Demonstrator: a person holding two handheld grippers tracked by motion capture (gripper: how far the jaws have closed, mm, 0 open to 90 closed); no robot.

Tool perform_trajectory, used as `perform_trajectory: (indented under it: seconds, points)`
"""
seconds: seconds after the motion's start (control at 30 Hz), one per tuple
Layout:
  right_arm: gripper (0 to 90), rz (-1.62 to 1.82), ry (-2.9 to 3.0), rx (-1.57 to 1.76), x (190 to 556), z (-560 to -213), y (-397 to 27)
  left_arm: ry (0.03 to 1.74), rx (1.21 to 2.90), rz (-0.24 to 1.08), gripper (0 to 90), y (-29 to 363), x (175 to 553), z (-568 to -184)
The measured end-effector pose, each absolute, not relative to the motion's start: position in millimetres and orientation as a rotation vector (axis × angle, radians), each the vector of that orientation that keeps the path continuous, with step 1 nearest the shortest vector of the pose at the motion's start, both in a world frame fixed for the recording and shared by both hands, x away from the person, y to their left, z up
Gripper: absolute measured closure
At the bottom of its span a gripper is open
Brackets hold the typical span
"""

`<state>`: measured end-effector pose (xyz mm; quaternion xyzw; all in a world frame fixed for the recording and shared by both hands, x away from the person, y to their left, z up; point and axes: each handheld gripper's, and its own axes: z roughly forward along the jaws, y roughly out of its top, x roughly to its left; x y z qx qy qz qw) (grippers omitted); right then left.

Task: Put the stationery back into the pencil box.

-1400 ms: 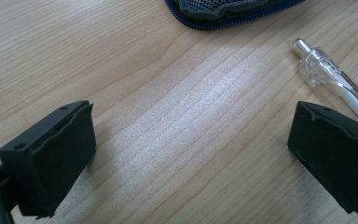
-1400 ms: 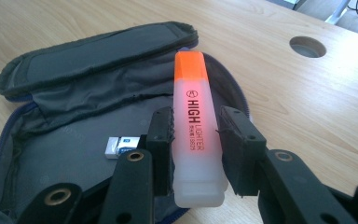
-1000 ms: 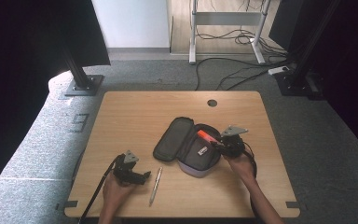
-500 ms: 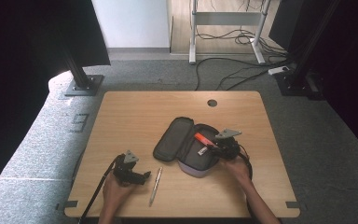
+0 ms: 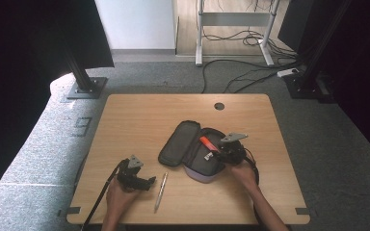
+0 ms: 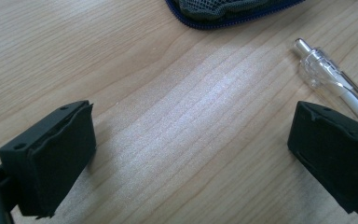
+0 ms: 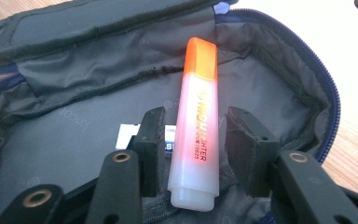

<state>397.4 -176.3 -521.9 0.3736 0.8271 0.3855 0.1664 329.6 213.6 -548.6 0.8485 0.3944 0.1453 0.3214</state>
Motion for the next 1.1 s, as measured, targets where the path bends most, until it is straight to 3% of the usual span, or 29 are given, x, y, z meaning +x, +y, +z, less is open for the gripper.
perform_trajectory:
  seconds: [1.1]
  points:
    - [5.3, 1.101, 2.376, 1.033, 377, -498, -196, 1.035, 2.229, 0.381, 0.5, 214, 330, -549]
